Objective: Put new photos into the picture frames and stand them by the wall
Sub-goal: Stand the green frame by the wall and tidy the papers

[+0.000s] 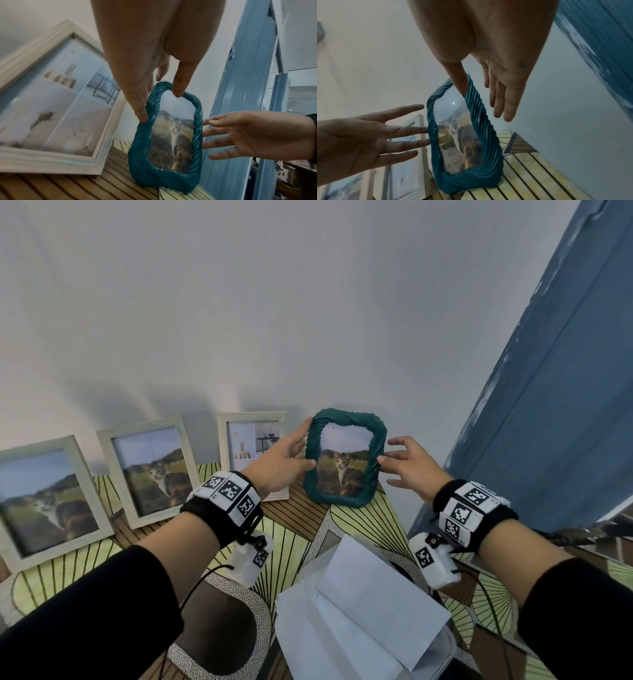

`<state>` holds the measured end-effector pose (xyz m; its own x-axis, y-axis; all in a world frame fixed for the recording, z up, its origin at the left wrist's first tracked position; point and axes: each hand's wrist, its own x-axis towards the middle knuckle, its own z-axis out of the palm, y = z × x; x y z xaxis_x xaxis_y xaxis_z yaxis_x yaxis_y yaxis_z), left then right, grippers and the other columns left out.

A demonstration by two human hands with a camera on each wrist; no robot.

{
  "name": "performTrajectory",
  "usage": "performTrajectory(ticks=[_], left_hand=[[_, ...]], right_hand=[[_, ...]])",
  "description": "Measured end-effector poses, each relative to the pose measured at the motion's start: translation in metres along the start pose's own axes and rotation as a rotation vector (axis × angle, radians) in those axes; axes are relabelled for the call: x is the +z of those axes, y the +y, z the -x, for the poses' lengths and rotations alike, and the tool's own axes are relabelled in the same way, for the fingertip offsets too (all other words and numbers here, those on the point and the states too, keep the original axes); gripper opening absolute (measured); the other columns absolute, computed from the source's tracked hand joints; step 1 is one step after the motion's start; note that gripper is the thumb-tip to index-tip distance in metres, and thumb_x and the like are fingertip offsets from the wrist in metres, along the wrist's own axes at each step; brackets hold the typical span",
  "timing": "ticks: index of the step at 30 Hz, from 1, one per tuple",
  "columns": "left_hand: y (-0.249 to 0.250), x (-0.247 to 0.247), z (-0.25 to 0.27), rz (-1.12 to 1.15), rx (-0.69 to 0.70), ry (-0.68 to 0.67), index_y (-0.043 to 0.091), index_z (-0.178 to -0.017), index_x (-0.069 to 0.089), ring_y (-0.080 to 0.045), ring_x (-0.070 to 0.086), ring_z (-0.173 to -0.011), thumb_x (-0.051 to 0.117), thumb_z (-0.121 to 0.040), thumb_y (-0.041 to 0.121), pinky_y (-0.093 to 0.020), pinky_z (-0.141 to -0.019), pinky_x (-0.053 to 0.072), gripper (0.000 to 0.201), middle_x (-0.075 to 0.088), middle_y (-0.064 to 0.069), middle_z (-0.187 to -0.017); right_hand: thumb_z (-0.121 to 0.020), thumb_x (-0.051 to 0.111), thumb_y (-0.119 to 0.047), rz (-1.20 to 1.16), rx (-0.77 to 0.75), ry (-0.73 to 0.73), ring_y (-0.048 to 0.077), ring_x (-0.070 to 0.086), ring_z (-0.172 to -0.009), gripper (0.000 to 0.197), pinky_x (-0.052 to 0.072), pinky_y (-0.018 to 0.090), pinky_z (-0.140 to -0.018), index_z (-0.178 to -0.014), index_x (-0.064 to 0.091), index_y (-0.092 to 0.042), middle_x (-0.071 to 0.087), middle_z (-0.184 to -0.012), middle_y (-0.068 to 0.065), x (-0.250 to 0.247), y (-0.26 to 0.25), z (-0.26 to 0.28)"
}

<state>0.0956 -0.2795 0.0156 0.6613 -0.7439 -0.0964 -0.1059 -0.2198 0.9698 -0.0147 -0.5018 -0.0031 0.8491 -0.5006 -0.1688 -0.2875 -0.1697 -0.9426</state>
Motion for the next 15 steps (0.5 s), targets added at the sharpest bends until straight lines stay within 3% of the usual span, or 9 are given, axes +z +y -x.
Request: performTrajectory(ticks=[2,9,15], left_hand=[[0.005,-0.002,0.013,-0.088,-0.002,0.008,0.036,-0.155,0.017,-0.015,0.021,-0.149,0.057,-0.096,0.003,-0.04,-0.12,0.026,0.079,0.022,0.001,-0.161],[0.003,-0.018,0.076,-0.161,0.007,0.016,0.047,-0.144,0.04,-0.005,0.038,-0.139,0.064,-0.094,0.021,-0.044,-0.11,0.042,0.06,0.039,0.004,-0.153],[-0.027,-0.014,0.126,-0.382,-0.113,-0.033,0.043,-0.129,0.056,-0.005,0.065,-0.105,0.065,-0.093,0.027,-0.037,-0.094,0.055,0.04,0.067,0.013,-0.118]], right_hand=[[-0.096,0.058,-0.02,0.06,0.024,-0.011,0.023,0.058,-0.113,0.044,0.048,0.046,-0.1,-0.136,0.041,-0.016,0.057,-0.125,0.009,-0.005,-0.002,0.016],[-0.095,0.059,-0.034,0.295,-0.028,-0.094,0.018,0.057,-0.115,0.043,0.045,0.044,-0.103,-0.135,0.045,-0.025,0.059,-0.122,0.0,-0.009,0.0,0.083],[-0.092,0.06,-0.042,0.405,-0.111,-0.242,0.006,0.062,-0.106,0.027,0.051,0.033,-0.093,-0.118,0.054,-0.042,0.061,-0.117,-0.012,-0.008,0.013,0.144]])
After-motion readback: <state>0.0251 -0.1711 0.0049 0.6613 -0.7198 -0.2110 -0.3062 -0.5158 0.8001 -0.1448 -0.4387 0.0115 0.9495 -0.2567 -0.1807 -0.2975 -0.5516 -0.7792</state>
